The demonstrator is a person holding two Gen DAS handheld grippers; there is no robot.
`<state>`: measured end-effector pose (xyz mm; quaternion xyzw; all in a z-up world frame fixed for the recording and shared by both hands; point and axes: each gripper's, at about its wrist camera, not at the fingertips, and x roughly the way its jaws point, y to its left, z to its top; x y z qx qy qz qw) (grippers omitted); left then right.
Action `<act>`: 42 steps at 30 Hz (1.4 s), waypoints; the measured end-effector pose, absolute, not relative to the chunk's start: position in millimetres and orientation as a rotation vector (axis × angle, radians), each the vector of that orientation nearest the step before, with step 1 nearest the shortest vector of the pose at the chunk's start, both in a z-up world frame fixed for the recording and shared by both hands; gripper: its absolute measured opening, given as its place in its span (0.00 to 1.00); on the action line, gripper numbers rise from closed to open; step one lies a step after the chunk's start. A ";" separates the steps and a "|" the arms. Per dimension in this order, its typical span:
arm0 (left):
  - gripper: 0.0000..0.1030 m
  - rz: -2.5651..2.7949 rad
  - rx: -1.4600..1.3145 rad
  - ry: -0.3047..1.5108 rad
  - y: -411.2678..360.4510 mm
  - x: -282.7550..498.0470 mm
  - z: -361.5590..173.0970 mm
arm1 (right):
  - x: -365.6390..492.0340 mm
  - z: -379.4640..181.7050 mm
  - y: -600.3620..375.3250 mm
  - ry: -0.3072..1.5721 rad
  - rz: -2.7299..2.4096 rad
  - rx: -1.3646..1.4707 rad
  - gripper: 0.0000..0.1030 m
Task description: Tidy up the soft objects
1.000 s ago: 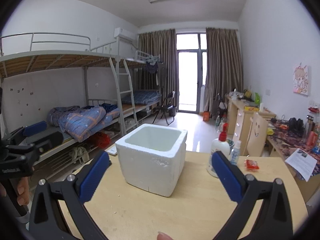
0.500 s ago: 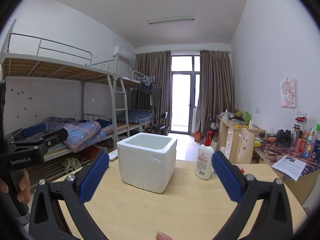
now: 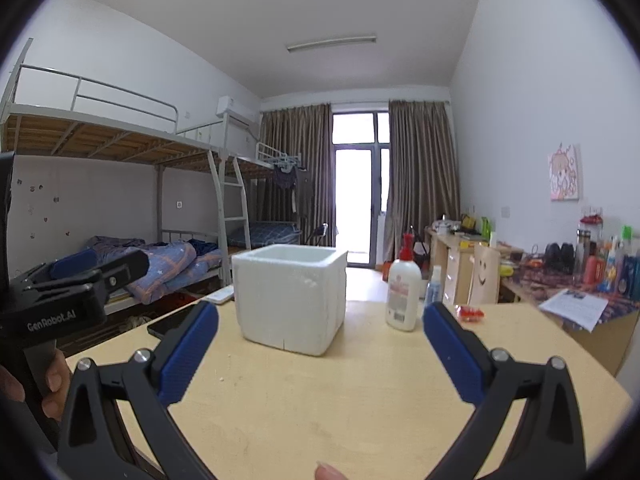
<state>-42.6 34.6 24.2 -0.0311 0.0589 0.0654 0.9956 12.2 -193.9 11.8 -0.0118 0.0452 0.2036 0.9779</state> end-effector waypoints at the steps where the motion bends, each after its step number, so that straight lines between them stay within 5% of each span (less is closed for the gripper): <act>1: 0.99 0.128 -0.063 0.117 33.5 -43.5 22.1 | 14.1 9.9 -194.9 0.099 0.405 -0.024 1.00; 42: 0.99 0.095 -0.027 0.178 21.5 -39.8 1.6 | 12.3 -17.6 -209.6 0.189 0.350 -0.002 1.00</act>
